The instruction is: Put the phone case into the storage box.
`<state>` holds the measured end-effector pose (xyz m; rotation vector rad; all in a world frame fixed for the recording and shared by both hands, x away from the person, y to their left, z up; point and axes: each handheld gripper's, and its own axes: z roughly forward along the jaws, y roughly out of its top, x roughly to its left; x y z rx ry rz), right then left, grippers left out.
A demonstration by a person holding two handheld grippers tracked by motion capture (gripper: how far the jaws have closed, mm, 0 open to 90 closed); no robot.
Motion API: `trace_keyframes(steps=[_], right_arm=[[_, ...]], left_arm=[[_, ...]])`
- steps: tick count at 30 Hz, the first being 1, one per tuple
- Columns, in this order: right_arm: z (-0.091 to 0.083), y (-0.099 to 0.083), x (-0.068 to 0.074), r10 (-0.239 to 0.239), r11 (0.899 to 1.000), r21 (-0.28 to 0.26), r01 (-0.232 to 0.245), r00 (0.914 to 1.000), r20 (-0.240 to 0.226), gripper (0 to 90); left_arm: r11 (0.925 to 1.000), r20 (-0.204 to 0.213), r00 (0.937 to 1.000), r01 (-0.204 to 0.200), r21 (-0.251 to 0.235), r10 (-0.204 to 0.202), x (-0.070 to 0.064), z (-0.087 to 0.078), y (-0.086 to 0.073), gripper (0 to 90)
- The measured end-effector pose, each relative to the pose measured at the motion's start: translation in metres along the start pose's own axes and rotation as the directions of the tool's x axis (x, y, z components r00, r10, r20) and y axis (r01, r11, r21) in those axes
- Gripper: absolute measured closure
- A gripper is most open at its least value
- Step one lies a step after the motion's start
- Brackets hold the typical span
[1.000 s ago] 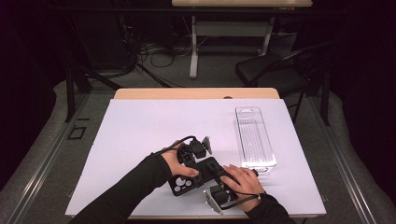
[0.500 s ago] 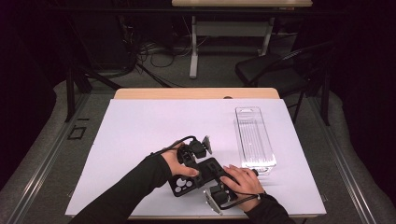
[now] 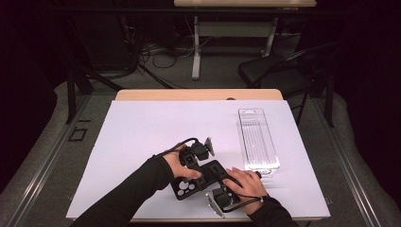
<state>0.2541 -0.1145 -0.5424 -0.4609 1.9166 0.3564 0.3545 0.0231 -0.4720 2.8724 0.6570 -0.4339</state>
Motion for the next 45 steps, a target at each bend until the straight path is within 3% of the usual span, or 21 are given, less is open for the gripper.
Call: trace_keyframes(steps=[36, 39, 45], right_arm=[[-0.001, -0.0014, 0.0003, -0.001, 1.0, -0.003, 0.001, 1.0, 0.001, 87.0], [0.0004, -0.0015, 0.0022, -0.005, 1.0, 0.006, 0.005, 1.0, -0.004, 87.2], [0.0006, -0.0023, 0.002, 0.008, 1.0, 0.005, -0.008, 0.9999, -0.012, 87.4]], left_arm=[[0.9996, 0.036, 0.9993, 0.01, -0.026, -0.009, 0.002, -0.0012, -0.0023, 13.8], [0.9995, 0.03, 0.9995, -0.003, -0.033, 0.004, -0.0001, -0.0025, -0.0023, 20.1], [0.9992, 0.029, 0.9996, -0.003, -0.041, 0.004, -0.0001, -0.0029, -0.0026, 20.0]])
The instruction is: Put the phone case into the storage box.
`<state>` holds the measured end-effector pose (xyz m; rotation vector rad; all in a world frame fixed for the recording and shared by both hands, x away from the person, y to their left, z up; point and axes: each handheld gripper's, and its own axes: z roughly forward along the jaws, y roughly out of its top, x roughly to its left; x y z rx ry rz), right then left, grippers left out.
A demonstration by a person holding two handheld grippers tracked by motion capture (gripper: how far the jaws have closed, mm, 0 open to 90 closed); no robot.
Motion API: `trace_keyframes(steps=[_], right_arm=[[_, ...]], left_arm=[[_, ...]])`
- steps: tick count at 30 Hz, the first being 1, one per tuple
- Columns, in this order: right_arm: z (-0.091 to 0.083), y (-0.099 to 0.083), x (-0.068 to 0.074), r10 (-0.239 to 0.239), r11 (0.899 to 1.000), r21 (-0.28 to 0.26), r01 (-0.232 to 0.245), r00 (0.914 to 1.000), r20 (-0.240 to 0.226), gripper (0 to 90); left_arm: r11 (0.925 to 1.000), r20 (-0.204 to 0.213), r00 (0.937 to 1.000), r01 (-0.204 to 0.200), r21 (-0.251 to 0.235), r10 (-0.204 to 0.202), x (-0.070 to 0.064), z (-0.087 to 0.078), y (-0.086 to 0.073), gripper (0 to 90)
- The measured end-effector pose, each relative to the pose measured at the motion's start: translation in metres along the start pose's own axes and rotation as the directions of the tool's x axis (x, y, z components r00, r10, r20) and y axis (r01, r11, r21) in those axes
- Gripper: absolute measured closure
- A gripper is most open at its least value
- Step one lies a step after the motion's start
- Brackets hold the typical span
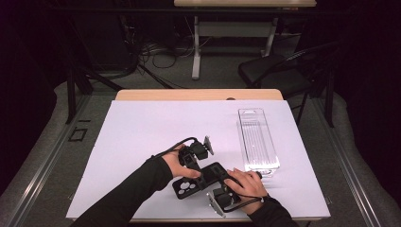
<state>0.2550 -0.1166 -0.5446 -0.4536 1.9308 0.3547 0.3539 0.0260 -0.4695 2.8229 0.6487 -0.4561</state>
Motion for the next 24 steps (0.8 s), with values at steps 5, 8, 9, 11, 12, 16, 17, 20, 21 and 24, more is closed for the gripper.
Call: trace_keyframes(steps=[5, 8, 9, 11, 12, 16, 17, 20, 21, 24], right_arm=[[-0.001, 0.0, 0.0, 0.005, 1.0, 0.003, -0.005, 1.0, -0.001, 87.4], [-0.001, -0.001, -0.001, 0.011, 1.0, 0.0, -0.011, 0.9999, 0.002, 87.4], [-0.001, -0.001, -0.001, 0.021, 1.0, 0.002, -0.021, 0.9998, 0.001, 87.4], [-0.001, -0.002, -0.002, 0.025, 1.0, -0.001, -0.025, 0.9997, 0.003, 87.4], [-0.001, -0.002, -0.002, 0.025, 1.0, -0.001, -0.025, 0.9997, 0.003, 87.4], [-0.002, -0.002, -0.002, 0.034, 0.999, 0.0, -0.034, 0.9994, 0.001, 87.5], [-0.002, -0.003, -0.003, 0.036, 0.999, 0.0, -0.036, 0.9994, -0.001, 87.4], [-0.002, -0.004, -0.004, 0.04, 0.999, -0.004, -0.04, 0.9992, 0.001, 87.5], [-0.002, -0.004, -0.004, 0.051, 0.999, -0.005, -0.051, 0.9987, -0.001, 87.4], [-0.002, -0.004, -0.004, 0.049, 0.999, -0.004, -0.049, 0.9988, -0.006, 87.5]], left_arm=[[1.0, -0.004, 1.0, -0.002, -0.007, 0.002, 0.0, -0.001, -0.001, 19.0], [0.9999, -0.008, 1.0, -0.002, -0.016, 0.002, 0.0, -0.002, -0.001, 17.5], [0.9998, -0.009, 1.0, -0.001, -0.021, 0.001, 0.0, -0.002, -0.002, 16.5], [0.9997, -0.009, 1.0, 0.001, -0.024, -0.001, -0.001, -0.003, -0.003, 15.9], [0.9995, -0.012, 0.9999, 0.001, -0.032, -0.001, -0.001, -0.004, -0.003, 15.9], [0.9987, -0.015, 0.9999, -0.006, -0.051, 0.005, -0.001, -0.007, -0.005, 16.0], [0.9984, -0.015, 0.9999, -0.009, -0.056, 0.008, -0.001, -0.008, -0.005, 16.0], [0.9965, -0.01, 1.0, -0.003, -0.083, 0.002, -0.001, -0.011, -0.009, 16.0], [0.9959, -0.006, 1.0, -0.001, -0.091, 0.001, 0.0, -0.013, -0.01, 16.0], [0.9935, -0.02, 0.9998, -0.001, -0.114, -0.002, 0.001, -0.018, -0.015, 16.6]])
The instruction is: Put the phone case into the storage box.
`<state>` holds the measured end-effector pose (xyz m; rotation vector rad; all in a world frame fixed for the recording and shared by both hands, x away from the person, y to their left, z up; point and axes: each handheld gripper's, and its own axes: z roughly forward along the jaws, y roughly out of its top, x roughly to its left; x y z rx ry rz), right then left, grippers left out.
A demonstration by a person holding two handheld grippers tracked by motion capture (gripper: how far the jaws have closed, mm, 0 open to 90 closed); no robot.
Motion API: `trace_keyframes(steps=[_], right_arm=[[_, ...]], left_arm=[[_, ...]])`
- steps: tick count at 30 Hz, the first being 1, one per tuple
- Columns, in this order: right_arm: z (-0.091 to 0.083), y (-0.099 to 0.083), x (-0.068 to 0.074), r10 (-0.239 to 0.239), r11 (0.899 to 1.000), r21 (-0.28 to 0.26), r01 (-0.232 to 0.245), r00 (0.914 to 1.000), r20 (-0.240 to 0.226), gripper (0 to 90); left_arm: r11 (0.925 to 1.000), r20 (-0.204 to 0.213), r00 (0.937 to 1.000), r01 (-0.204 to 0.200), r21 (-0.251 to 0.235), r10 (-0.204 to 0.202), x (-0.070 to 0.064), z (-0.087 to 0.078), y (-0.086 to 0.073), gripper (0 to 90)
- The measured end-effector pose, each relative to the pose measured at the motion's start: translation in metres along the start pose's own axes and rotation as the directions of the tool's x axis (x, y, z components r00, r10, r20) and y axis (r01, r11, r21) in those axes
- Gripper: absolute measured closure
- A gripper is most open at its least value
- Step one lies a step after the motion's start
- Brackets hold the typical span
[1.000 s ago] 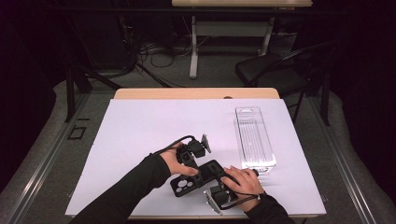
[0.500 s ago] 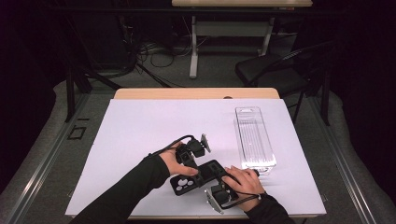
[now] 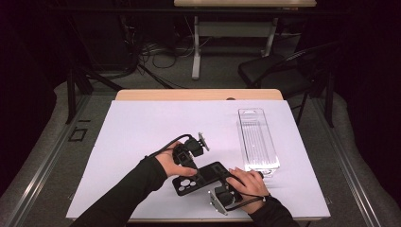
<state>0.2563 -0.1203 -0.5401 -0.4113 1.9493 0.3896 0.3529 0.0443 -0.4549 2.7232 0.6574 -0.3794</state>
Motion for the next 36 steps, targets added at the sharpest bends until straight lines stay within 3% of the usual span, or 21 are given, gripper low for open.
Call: trace_keyframes(steps=[11, 16, 19, 22, 26, 29, 36], right_arm=[[0.0, -0.002, 0.0, 0.015, 1.0, 0.0, -0.015, 0.9999, -0.005, 87.4], [-0.001, -0.003, -0.001, 0.022, 1.0, -0.003, -0.022, 0.9997, -0.013, 87.4], [-0.002, -0.003, -0.001, 0.041, 0.999, -0.004, -0.041, 0.999, -0.019, 87.4], [-0.002, -0.003, -0.002, 0.055, 0.998, -0.01, -0.055, 0.998, -0.03, 87.4], [-0.002, -0.003, -0.003, 0.074, 0.997, -0.012, -0.075, 0.9964, -0.042, 87.3], [-0.002, -0.004, -0.004, 0.089, 0.996, -0.016, -0.09, 0.9945, -0.056, 87.4], [-0.003, -0.003, -0.007, 0.131, 0.991, -0.024, -0.133, 0.9879, -0.083, 87.4]], left_arm=[[0.996, -0.015, 0.9992, 0.037, -0.082, -0.038, 0.011, -0.014, -0.019, 16.8], [0.9857, -0.029, 0.997, 0.067, -0.155, -0.072, 0.016, -0.02, -0.027, 17.5], [0.9817, -0.071, 0.9935, 0.076, -0.175, -0.089, 0.021, -0.021, -0.032, 17.7], [0.9727, -0.094, 0.9891, 0.092, -0.213, -0.114, 0.027, -0.022, -0.038, 18.1], [0.9523, -0.11, 0.9825, 0.114, -0.283, -0.15, 0.035, -0.026, -0.049, 18.4], [0.9303, -0.113, 0.9774, 0.131, -0.343, -0.179, 0.04, -0.03, -0.058, 18.6], [0.8986, -0.112, 0.9724, 0.142, -0.415, -0.205, 0.045, -0.035, -0.078, 18.9]])
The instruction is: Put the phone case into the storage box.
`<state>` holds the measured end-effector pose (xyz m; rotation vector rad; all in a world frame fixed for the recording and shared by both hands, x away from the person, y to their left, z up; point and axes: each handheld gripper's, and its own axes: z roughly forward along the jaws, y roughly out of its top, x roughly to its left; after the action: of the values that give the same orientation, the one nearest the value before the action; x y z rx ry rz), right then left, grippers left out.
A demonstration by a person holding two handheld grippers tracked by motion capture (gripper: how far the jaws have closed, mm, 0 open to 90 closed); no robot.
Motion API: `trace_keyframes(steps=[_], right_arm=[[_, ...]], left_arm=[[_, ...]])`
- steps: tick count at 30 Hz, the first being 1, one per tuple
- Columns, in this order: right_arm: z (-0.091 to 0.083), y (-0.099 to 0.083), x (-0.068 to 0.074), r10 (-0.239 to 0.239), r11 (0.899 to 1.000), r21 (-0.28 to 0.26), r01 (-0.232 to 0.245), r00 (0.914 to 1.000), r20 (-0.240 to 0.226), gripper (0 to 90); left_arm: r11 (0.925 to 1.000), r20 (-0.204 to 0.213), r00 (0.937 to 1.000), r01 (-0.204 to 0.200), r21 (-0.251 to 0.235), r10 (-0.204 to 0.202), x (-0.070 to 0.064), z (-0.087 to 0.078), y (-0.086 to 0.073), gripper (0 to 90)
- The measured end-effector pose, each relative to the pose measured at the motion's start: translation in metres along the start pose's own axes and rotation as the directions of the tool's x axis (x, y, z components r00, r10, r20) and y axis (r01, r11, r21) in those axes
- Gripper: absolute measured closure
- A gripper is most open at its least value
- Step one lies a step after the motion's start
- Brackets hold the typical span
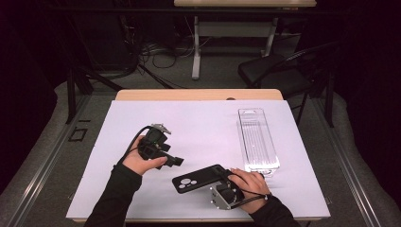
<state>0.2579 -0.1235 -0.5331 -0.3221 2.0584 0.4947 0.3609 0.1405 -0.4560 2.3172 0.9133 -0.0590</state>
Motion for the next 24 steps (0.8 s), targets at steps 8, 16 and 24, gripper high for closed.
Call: trace_keyframes(steps=[8, 16, 24], right_arm=[[-0.004, 0.0, -0.007, 0.117, 0.993, -0.012, -0.118, 0.992, -0.047, 87.5], [-0.004, -0.008, -0.022, 0.275, 0.957, -0.041, -0.286, 0.9467, -0.168, 87.5], [-0.002, -0.012, -0.029, 0.408, 0.902, -0.045, -0.43, 0.8804, -0.242, 87.5]], left_arm=[[0.9979, -0.008, 0.9998, 0.015, -0.063, -0.016, 0.005, -0.006, -0.011, 18.9], [0.9938, -0.02, 0.9995, 0.022, -0.109, -0.024, 0.011, -0.013, -0.018, 18.9], [0.9892, -0.023, 0.9992, 0.028, -0.144, -0.032, 0.016, -0.014, -0.023, 18.9]])
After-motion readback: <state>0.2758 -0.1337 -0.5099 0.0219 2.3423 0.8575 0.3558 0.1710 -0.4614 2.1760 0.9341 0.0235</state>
